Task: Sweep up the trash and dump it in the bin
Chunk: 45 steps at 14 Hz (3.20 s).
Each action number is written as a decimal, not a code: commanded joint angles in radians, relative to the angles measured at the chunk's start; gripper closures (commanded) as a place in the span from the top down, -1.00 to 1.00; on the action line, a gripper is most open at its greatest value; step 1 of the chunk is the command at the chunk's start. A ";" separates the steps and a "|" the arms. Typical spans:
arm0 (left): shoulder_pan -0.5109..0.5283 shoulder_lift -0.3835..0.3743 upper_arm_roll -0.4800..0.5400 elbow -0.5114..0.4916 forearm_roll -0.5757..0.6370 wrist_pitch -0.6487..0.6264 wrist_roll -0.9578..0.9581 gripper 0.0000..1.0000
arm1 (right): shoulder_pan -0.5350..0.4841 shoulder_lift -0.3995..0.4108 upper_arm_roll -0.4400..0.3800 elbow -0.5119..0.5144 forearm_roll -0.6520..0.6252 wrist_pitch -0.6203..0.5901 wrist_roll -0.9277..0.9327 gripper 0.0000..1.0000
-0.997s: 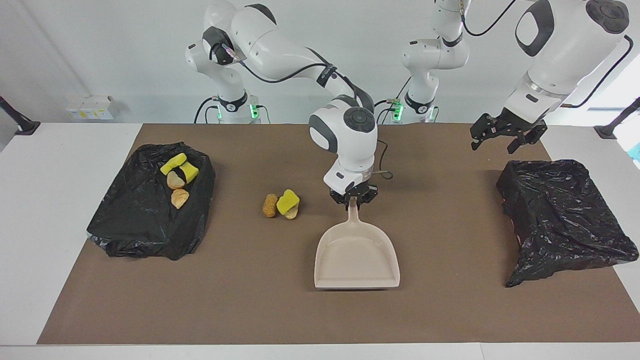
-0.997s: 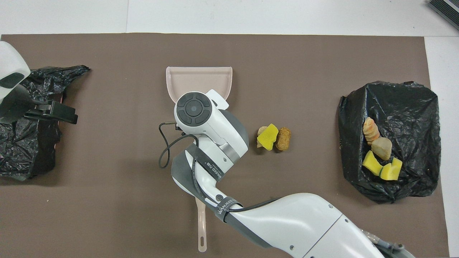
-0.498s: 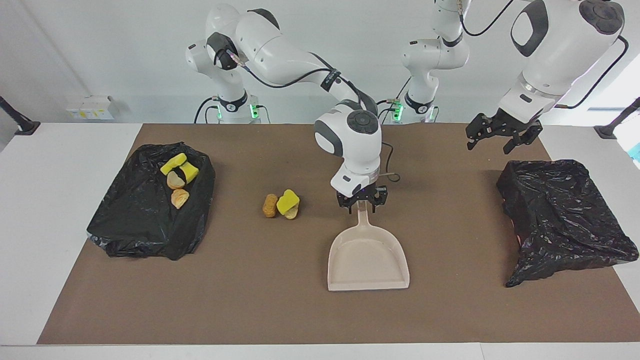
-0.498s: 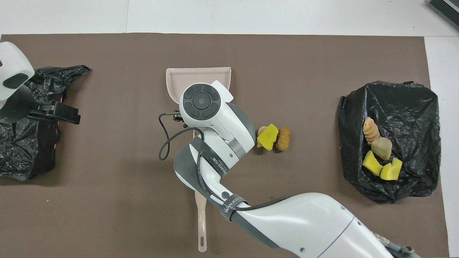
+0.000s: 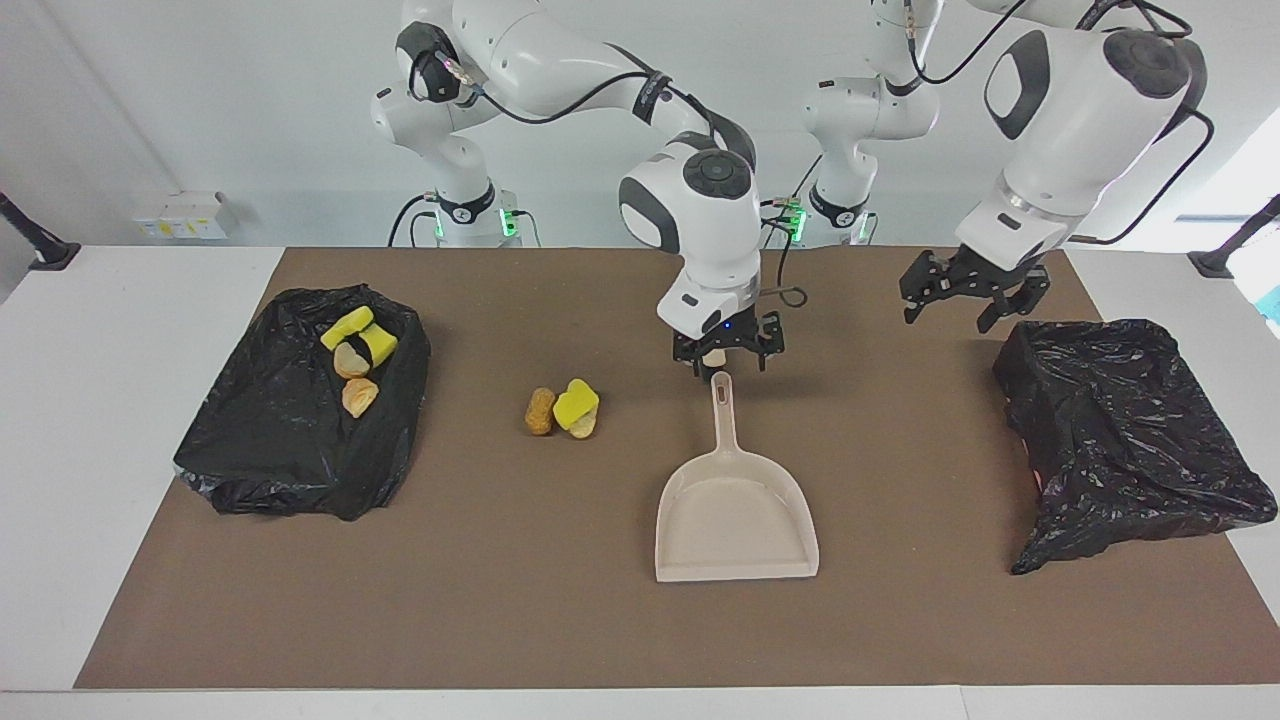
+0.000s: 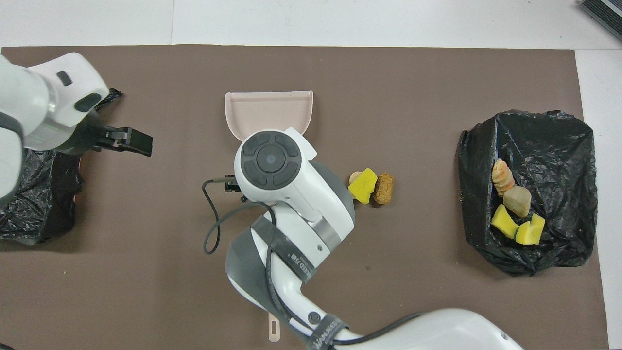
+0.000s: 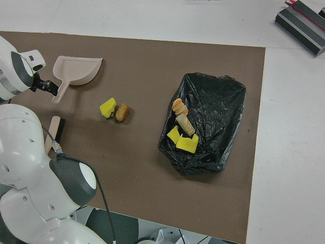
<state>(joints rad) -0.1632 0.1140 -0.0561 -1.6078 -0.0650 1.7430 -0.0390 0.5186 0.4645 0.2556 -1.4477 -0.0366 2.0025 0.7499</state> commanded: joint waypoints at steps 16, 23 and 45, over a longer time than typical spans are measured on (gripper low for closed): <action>-0.374 0.308 0.015 -0.138 0.057 0.441 -0.384 1.00 | 0.149 -0.365 0.057 -0.757 0.250 0.302 0.035 1.00; -0.366 0.302 0.018 -0.109 0.057 0.372 -0.387 0.80 | 0.152 -0.360 0.057 -0.758 0.250 0.326 0.035 -0.74; -0.319 0.214 0.025 -0.078 0.143 0.255 -0.040 -1.00 | -0.173 -0.719 0.045 -0.715 0.233 -0.187 -0.183 -1.00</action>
<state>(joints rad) -0.4981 0.3603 -0.0299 -1.6808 0.0591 2.0577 -0.2282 0.4191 -0.1889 0.2946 -2.1543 0.1899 1.8712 0.6580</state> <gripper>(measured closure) 0.683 0.740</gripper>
